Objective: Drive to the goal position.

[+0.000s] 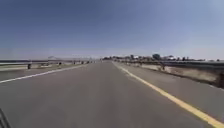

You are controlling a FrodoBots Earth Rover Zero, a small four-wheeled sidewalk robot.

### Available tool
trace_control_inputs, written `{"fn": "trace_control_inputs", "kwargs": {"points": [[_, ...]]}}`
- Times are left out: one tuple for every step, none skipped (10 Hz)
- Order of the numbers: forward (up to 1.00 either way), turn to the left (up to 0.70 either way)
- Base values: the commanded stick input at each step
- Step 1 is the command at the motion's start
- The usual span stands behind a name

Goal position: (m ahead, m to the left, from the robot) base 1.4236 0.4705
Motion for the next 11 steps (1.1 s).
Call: {"fn": "trace_control_inputs", "kwargs": {"points": [[1.0, 0.26], [1.0, 0.26], [1.0, 0.24], [1.0, 0.23], [1.0, 0.21], [1.0, 0.19], [1.0, 0.17], [1.0, 0.16], [1.0, 0.14], [1.0, 0.12], [1.0, 0.11]]}}
